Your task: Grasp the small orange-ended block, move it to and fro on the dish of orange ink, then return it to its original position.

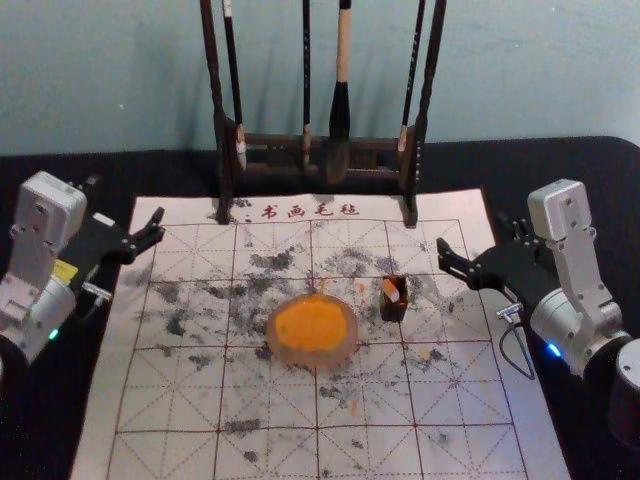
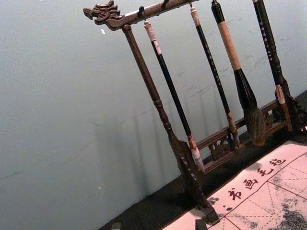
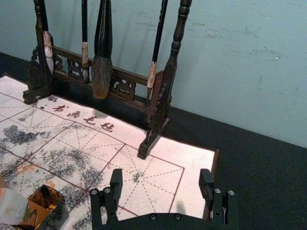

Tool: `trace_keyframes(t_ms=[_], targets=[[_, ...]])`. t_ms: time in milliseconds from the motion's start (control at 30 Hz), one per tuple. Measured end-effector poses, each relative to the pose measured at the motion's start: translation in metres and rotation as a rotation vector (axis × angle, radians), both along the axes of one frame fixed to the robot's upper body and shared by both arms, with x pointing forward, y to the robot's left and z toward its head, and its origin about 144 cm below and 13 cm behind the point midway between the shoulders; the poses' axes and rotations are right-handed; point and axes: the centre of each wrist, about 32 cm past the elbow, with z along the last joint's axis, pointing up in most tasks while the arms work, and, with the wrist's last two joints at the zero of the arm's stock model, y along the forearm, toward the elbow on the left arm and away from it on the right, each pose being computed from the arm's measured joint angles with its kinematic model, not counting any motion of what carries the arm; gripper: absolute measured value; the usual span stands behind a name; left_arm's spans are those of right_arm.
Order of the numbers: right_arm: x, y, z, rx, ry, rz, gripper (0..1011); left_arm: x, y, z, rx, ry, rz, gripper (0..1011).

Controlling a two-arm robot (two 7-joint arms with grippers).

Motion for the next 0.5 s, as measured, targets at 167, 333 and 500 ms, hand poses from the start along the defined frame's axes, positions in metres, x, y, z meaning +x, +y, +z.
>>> trace_keyframes(t_ms=[167, 333, 500], targets=[[0.0000, 0.0000, 0.0001, 0.000, -0.001, 0.000, 1003, 0.0000, 0.0000, 0.0000, 0.000, 0.000, 0.000, 1001], [0.0000, 0.0000, 0.0001, 0.001, -0.001, 0.000, 1003, 0.0000, 0.0000, 0.0000, 0.000, 0.000, 0.000, 1001], [0.0000, 0.0001, 0.0002, 0.001, -0.001, 0.000, 1002, 0.0000, 0.0000, 0.0000, 0.000, 0.000, 0.000, 1001]])
